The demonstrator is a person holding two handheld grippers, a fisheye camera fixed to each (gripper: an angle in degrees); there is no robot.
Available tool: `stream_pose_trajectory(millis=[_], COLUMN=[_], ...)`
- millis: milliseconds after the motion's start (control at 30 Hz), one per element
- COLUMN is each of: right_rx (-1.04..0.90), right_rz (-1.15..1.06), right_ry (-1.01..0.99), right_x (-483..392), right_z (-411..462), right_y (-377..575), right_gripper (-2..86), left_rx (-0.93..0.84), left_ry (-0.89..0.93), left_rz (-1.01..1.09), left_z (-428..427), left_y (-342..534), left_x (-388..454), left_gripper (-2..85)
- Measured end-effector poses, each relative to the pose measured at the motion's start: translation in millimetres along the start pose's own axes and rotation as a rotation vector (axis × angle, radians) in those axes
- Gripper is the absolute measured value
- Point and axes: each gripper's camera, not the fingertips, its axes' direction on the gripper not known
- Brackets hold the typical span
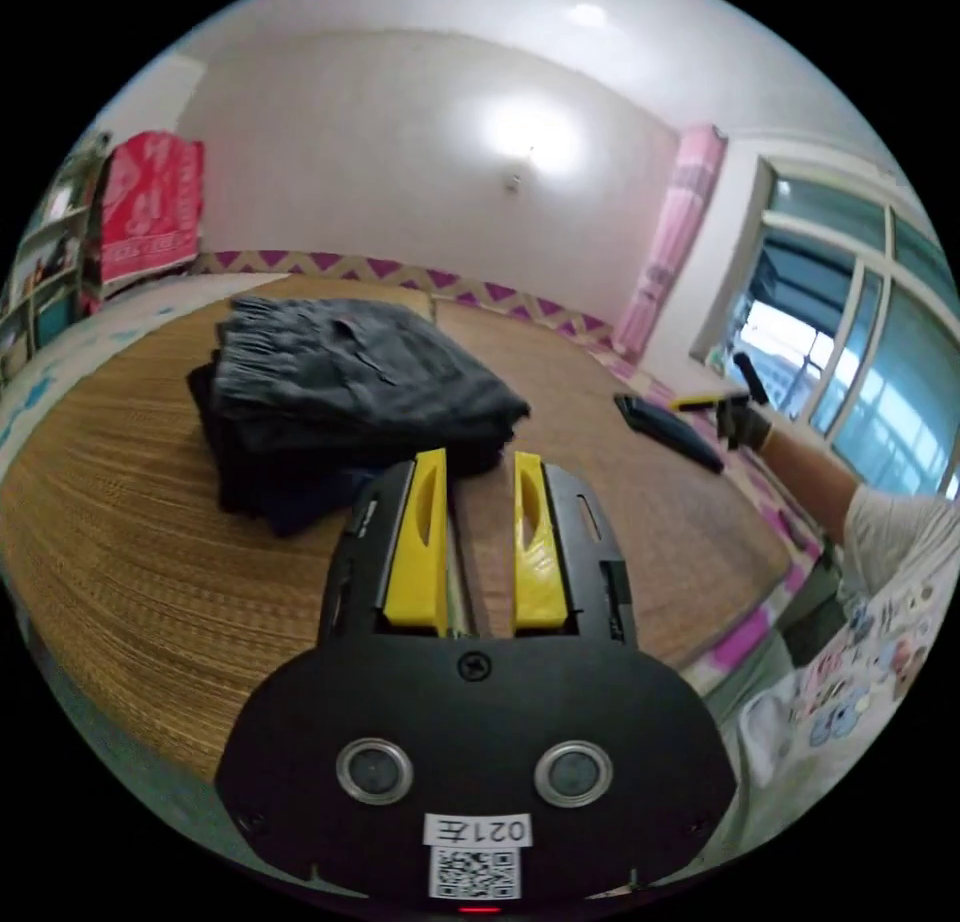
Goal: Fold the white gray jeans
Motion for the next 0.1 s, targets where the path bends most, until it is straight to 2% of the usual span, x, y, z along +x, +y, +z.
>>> stream_pose_trajectory(millis=[100], right_rx=[-0.025], right_rz=[-0.034], right_ry=[0.231], right_x=[19], right_z=[12], right_y=[30], right_gripper=[12.8], left_rx=[-0.069], left_ry=[0.050], left_rz=[0.036], left_z=[31], left_y=[24], left_x=[49], left_gripper=[6.2])
